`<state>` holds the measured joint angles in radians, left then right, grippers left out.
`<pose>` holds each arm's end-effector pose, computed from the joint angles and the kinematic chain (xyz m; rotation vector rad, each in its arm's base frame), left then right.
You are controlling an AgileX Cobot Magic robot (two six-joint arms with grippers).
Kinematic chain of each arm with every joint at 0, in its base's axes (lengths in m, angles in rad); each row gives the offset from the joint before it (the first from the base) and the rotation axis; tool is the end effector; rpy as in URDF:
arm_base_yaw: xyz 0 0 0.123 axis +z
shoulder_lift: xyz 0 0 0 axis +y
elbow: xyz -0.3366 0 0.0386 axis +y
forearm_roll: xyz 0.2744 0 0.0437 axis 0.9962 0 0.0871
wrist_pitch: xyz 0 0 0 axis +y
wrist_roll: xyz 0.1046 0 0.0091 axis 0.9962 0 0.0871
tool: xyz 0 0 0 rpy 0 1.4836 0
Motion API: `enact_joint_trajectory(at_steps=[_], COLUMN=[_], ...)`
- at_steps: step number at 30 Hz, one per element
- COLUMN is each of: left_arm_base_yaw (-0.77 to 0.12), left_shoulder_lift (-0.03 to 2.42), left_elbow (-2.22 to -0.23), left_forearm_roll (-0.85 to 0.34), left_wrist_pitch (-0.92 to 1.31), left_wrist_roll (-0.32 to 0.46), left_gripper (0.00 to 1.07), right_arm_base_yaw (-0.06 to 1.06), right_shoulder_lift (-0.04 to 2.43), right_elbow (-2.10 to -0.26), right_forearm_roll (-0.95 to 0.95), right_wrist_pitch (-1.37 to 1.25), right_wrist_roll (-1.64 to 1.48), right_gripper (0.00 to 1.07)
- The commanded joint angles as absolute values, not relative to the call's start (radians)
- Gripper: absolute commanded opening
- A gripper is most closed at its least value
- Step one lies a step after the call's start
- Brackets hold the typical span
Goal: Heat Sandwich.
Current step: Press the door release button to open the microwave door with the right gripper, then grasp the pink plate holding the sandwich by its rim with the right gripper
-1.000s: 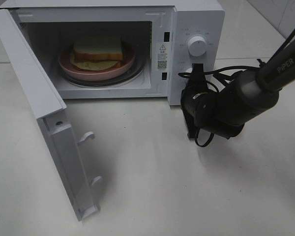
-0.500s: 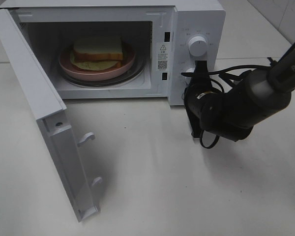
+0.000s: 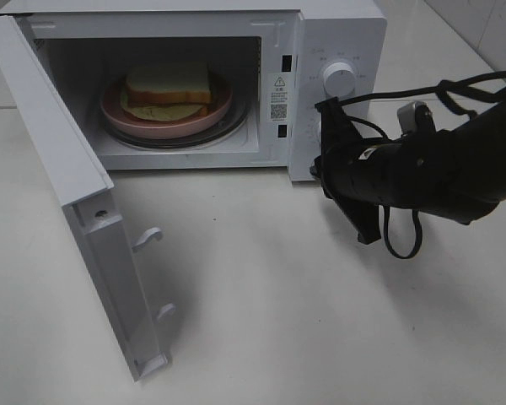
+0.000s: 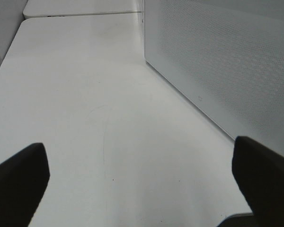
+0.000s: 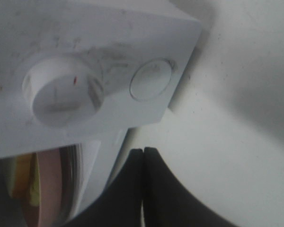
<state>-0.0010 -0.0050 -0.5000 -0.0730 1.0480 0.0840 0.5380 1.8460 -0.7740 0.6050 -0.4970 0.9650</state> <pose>-0.0237 -0.0066 0.2849 0.0890 2.0227 -0.0346 0.3440 0.1721 0.1622 1.2021 1.9071 0.8950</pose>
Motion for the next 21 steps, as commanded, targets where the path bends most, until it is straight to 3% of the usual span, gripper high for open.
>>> enact_joint_trajectory(at_steps=[1, 10, 14, 21], left_arm_base_yaw=[0.002, 0.002, 0.002, 0.002], left_shoulder_lift=[-0.026, -0.026, -0.026, -0.026], left_elbow=[-0.496, -0.496, -0.496, -0.496], left_forearm_roll=[-0.074, -0.074, -0.074, -0.074], left_wrist_pitch=[1.037, 1.037, 1.037, 1.037], left_wrist_roll=[0.080, 0.080, 0.080, 0.081], left_gripper=[0.98, 0.98, 0.98, 0.98], right_arm_base_yaw=[0.534, 0.519, 0.487, 0.487], right_shoulder_lift=[1.804, 1.683, 1.649, 1.649], right_elbow=[-0.770, -0.775, -0.845, -0.950], right_forearm_roll=[0.545, 0.486, 0.412, 0.275], right_wrist_pitch=[-0.393, -0.072, 0.234, 0.500], right_wrist_roll=[0.863, 0.504, 0.303, 0.130], right_gripper=[0.00, 0.01, 0.03, 0.05])
